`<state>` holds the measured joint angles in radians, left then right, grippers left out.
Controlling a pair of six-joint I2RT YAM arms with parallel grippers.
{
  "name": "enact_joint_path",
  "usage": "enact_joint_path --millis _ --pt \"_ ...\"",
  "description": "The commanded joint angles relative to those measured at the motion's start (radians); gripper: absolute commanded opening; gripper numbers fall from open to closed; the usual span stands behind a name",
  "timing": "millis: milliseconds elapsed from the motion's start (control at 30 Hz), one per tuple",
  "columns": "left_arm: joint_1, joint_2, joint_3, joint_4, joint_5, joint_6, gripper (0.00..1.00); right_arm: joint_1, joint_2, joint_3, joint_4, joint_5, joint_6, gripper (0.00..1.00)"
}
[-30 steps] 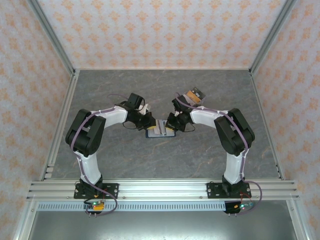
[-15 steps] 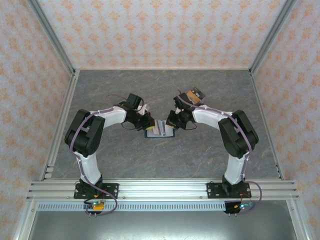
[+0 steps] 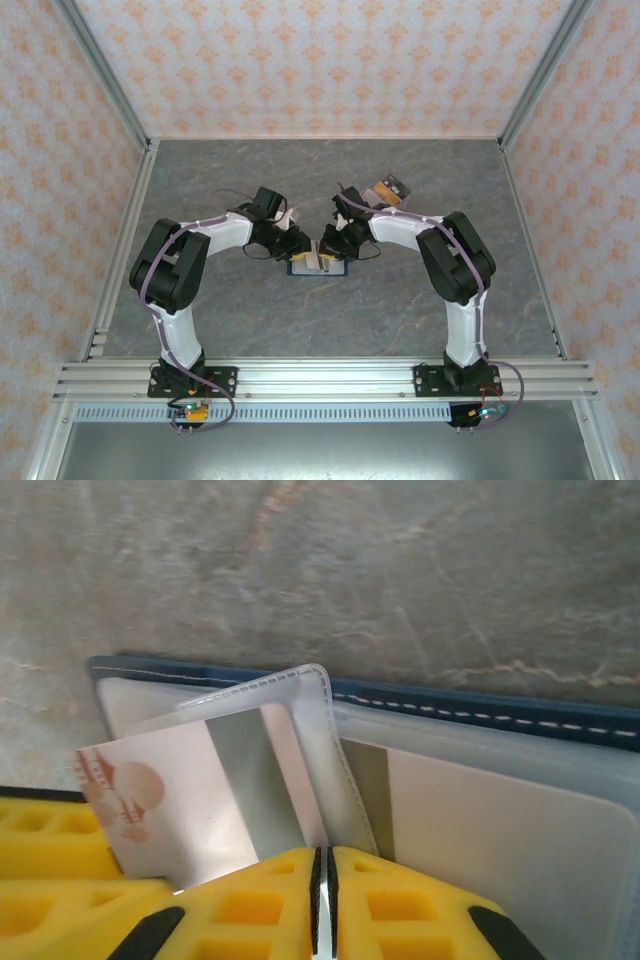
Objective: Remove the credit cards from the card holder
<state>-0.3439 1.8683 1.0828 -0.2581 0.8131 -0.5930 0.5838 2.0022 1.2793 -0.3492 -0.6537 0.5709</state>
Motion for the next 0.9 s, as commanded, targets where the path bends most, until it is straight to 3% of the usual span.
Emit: enact_joint_path --millis 0,267,700,800,867 --pt "0.011 -0.017 -0.020 -0.001 0.029 0.012 0.21 0.001 0.025 0.027 -0.060 0.022 -0.016 0.13" --pt "0.012 -0.019 -0.020 -0.029 0.017 0.026 0.08 0.002 0.038 0.023 -0.089 0.068 0.003 0.13" --pt "0.037 -0.156 0.018 -0.325 -0.146 0.144 0.07 -0.014 -0.029 0.019 -0.064 0.065 0.010 0.14" --pt "0.037 -0.207 0.037 -0.329 -0.144 0.130 0.07 -0.022 -0.101 0.001 -0.009 0.058 0.023 0.18" --pt "0.037 -0.244 0.053 -0.316 -0.142 0.110 0.07 -0.034 -0.164 -0.029 0.045 0.064 0.039 0.26"
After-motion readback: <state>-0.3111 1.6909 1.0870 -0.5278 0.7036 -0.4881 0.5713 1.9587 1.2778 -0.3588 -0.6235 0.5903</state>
